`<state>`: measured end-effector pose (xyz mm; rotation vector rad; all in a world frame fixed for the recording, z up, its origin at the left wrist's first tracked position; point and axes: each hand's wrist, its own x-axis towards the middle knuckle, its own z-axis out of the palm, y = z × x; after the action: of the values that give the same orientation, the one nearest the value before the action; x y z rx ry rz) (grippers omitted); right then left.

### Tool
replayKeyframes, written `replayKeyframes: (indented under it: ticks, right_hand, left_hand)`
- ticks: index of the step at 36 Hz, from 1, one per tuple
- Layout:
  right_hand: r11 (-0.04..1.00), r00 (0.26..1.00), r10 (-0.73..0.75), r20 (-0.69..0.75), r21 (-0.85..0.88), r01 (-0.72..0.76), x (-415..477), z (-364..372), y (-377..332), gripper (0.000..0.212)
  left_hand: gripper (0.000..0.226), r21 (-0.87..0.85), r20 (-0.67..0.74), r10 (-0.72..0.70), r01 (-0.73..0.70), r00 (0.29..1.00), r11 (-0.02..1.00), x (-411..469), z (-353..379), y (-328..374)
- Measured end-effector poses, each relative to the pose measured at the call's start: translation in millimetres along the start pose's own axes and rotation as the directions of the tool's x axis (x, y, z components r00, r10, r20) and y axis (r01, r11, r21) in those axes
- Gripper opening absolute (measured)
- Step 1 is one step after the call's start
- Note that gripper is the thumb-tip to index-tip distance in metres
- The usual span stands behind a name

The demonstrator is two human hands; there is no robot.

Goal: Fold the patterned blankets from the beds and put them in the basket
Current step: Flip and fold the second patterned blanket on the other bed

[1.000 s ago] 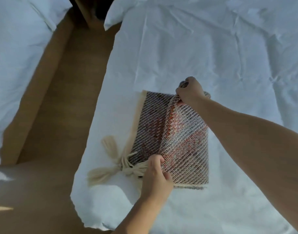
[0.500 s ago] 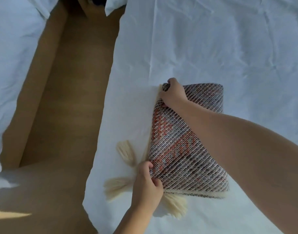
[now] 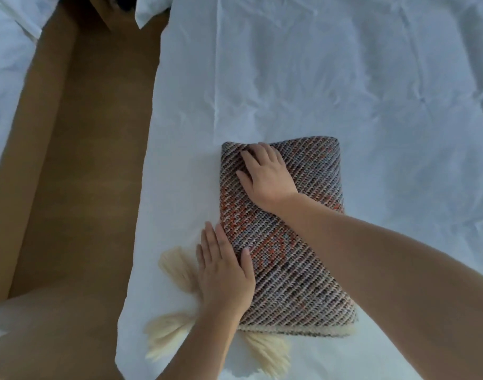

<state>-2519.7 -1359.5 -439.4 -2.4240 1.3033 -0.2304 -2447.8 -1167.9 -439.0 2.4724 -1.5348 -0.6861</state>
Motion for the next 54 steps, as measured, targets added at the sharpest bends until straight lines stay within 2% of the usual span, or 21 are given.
replayKeyframes:
  ticks: [3,7,14,19,29,35,38,41,44,46,49,51,54]
  right_hand:
    - [0.984,0.987,0.035,0.159,-0.181,-0.006,-14,-3,32,0.069]
    - [0.959,0.975,0.162,0.151,-0.256,-0.120,-31,-11,69,0.075]
    - [0.906,0.911,0.390,0.137,-0.232,-0.353,-48,-30,109,0.076]
    - [0.903,0.902,0.416,0.115,-0.170,-0.394,-77,-18,81,0.075]
    - [0.909,0.898,0.414,0.147,-0.121,-0.399,-214,17,15,0.077]
    - [0.935,0.918,0.353,0.182,-0.106,-0.339,-284,34,-6,0.077]
    - [0.918,0.914,0.388,0.115,0.043,-0.395,-277,27,2,0.074]
    - [0.771,0.823,0.566,0.047,0.325,-0.548,-247,4,20,0.073]
    - [0.537,0.710,0.681,0.179,0.537,-0.651,-215,-20,38,0.081]
    - [0.372,0.666,0.681,0.303,0.641,-0.671,-197,-31,47,0.076]
    - [0.171,0.636,0.638,0.434,0.725,-0.667,-183,-39,52,0.056]
    - [0.166,0.629,0.633,0.450,0.715,-0.679,-178,-45,50,0.055]
    - [0.237,0.658,0.639,0.397,0.712,-0.661,-180,-65,42,0.049]
  left_hand:
    - [0.074,0.073,0.011,0.028,-0.029,1.000,0.997,23,3,8]
    - [0.080,0.117,0.006,0.088,-0.088,0.996,0.989,50,3,16]
    - [0.085,0.080,0.112,0.037,-0.047,0.993,0.996,103,-11,38]
    - [0.083,-0.002,0.105,0.032,-0.032,0.994,0.999,103,-9,35]
    - [0.082,-0.095,0.170,0.017,-0.001,0.985,0.995,38,-6,10]
    - [0.083,-0.100,0.149,-0.032,0.047,0.988,0.994,15,-11,1]
    - [0.081,-0.213,0.170,-0.113,0.148,0.979,0.966,32,-15,0]
    - [0.066,-0.356,0.245,-0.181,0.262,0.953,0.897,51,-20,2]
    - [0.067,-0.489,0.387,-0.212,0.395,0.897,0.778,59,-22,-2]
    - [0.061,-0.556,0.467,-0.190,0.454,0.864,0.696,58,-24,-2]
    - [0.042,-0.597,0.402,-0.158,0.388,0.902,0.702,50,-33,3]
    - [0.042,-0.574,0.311,-0.119,0.286,0.943,0.767,45,-41,10]
    - [0.036,-0.546,0.223,-0.041,0.159,0.974,0.822,36,-59,30]
